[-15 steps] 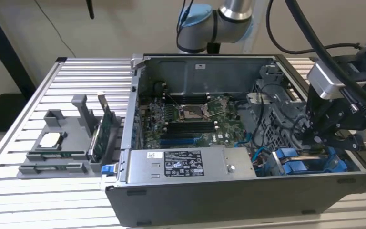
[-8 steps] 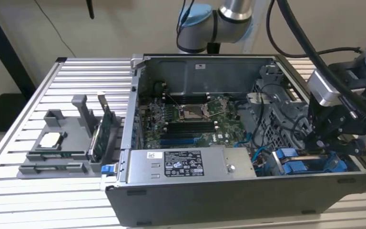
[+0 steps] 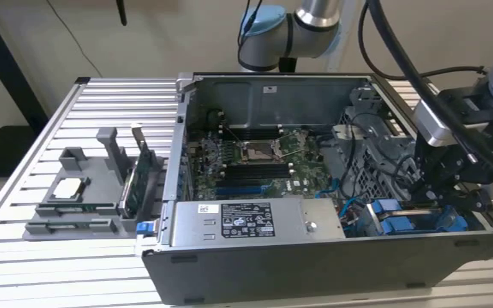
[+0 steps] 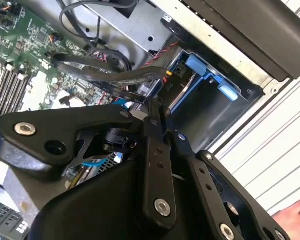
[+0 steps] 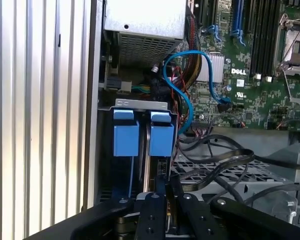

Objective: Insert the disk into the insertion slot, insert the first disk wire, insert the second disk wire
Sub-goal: 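Insert the second disk wire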

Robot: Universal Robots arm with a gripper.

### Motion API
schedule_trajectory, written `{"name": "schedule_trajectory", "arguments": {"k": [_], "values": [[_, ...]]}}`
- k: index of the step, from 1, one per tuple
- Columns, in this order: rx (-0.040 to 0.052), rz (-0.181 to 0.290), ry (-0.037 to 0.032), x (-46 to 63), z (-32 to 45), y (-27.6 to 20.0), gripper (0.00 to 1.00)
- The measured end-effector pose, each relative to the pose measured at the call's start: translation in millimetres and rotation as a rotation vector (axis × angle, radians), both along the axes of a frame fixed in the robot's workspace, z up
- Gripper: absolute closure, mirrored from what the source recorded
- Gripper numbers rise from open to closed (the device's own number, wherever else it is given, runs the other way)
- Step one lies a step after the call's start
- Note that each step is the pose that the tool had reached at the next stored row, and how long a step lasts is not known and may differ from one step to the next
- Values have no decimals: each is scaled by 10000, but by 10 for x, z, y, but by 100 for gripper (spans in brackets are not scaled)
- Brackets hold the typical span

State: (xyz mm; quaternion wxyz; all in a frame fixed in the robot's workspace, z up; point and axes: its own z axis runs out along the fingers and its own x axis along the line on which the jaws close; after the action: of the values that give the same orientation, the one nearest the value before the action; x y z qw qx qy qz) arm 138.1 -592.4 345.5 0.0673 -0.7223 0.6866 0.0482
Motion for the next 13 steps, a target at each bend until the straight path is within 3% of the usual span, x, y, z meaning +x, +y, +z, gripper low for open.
{"name": "schedule_trajectory", "arguments": {"k": [8, 13], "values": [[-3, -80, -6, 0, -34, 10, 84], [-16, -147, -18, 0, -102, 11, 84]]}}
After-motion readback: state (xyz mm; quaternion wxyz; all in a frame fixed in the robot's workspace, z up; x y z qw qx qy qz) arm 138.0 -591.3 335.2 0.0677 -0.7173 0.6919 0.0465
